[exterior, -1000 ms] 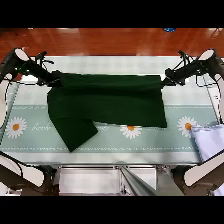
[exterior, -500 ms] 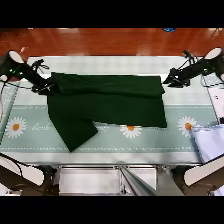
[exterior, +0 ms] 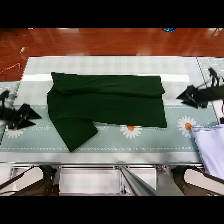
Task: Fold the shirts.
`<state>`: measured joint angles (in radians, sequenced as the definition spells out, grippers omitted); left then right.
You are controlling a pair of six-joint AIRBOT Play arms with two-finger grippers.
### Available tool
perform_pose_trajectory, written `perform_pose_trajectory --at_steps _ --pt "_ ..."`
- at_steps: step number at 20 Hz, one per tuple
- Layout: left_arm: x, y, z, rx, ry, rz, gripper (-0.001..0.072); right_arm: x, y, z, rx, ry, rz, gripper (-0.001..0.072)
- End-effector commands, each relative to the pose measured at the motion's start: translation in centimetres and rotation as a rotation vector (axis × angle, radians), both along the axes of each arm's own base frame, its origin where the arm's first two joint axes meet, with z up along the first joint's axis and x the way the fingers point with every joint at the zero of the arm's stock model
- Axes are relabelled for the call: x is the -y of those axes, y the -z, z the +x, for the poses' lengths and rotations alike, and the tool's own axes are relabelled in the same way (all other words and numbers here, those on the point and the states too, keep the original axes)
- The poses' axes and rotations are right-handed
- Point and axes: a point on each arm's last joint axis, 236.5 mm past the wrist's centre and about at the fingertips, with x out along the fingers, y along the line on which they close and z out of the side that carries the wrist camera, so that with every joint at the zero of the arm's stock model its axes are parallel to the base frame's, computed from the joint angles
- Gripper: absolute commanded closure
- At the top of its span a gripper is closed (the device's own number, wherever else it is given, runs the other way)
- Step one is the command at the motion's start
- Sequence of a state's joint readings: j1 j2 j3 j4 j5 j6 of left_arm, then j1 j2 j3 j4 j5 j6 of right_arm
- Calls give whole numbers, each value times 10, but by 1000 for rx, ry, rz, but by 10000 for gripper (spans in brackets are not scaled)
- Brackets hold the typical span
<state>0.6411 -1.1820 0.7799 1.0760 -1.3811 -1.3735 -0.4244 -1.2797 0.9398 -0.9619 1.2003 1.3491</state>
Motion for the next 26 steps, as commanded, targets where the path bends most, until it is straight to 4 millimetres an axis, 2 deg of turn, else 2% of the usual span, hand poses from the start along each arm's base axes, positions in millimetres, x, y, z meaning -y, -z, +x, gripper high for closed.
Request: perform_pose_trajectory --at_steps 1,5,10,15,16,17,19,20,21,24,26 --pt "15 20 -23 109 -222 -121 202 -18 19 -43 42 60 52 303" --pt "27 37 -15 136 -243 -131 202 -30 14 -58 71 36 53 303" --pt "48 61 -5 100 -156 -113 202 -36 6 -54 94 47 87 304" --pt "77 68 3 108 -67 -134 210 -38 3 -51 105 59 107 303" --pt "81 69 4 106 -49 -132 396 -38 3 -50 107 61 105 303" --pt "84 69 5 107 -35 -132 660 -31 6 -47 117 73 73 303" --pt "87 64 7 115 -8 -139 688 -2 20 -50 71 155 -20 303" --pt "88 61 7 116 4 -148 688 10 27 -60 18 194 -43 303" --pt "90 57 8 123 22 -157 688 12 33 -73 -31 192 -47 303" --pt "90 51 11 132 33 -164 688 -8 54 -114 -176 142 5 303" --pt "89 51 12 133 33 -162 688 -21 63 -122 -198 159 53 303"
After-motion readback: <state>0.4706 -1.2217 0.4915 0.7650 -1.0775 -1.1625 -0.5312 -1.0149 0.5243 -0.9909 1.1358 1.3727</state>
